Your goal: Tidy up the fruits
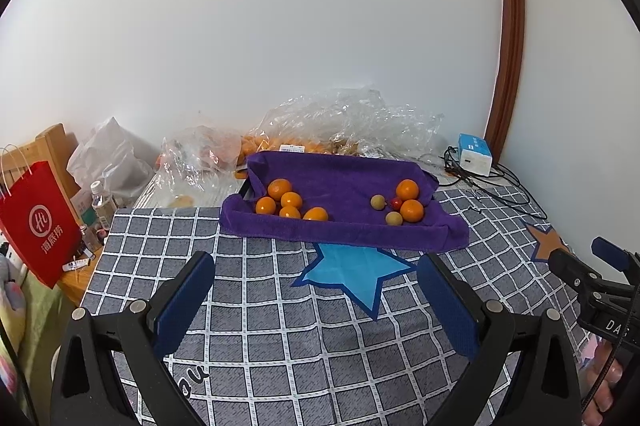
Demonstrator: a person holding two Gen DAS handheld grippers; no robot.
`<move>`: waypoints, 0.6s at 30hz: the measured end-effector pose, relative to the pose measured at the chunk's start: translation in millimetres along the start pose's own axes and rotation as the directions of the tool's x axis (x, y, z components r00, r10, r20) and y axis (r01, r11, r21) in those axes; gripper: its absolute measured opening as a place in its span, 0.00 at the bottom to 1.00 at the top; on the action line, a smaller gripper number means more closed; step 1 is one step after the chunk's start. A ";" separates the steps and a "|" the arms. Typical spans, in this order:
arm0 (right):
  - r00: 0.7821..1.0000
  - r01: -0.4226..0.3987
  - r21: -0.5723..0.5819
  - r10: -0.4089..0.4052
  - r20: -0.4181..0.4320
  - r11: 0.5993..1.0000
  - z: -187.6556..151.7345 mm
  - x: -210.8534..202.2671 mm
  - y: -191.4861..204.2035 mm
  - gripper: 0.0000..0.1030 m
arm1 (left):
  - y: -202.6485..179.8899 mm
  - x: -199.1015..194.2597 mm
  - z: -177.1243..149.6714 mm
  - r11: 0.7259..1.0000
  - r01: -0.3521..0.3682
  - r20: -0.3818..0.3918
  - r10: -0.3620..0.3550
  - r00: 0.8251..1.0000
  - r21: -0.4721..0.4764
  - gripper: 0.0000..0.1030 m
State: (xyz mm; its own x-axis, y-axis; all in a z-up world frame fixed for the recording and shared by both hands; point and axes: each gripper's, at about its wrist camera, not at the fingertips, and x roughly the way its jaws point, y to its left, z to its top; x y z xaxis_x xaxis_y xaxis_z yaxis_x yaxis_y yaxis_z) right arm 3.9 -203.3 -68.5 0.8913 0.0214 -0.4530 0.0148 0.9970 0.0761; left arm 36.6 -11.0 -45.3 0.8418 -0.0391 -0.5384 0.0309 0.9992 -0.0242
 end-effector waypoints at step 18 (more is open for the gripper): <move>1.000 0.002 -0.006 -0.002 0.016 1.000 0.8 -5.3 2.8 0.97 | 3.3 -6.8 0.2 1.000 -0.009 0.010 0.009 1.000 -0.009 0.99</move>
State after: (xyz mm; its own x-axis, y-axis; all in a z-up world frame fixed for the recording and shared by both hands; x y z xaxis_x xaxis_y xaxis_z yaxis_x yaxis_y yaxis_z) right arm -0.4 -200.7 -65.2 0.8983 0.0184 -0.4389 0.0136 0.9975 0.0698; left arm 31.1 -7.4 -41.5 0.8474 -0.0296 -0.5301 0.0183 0.9995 -0.0266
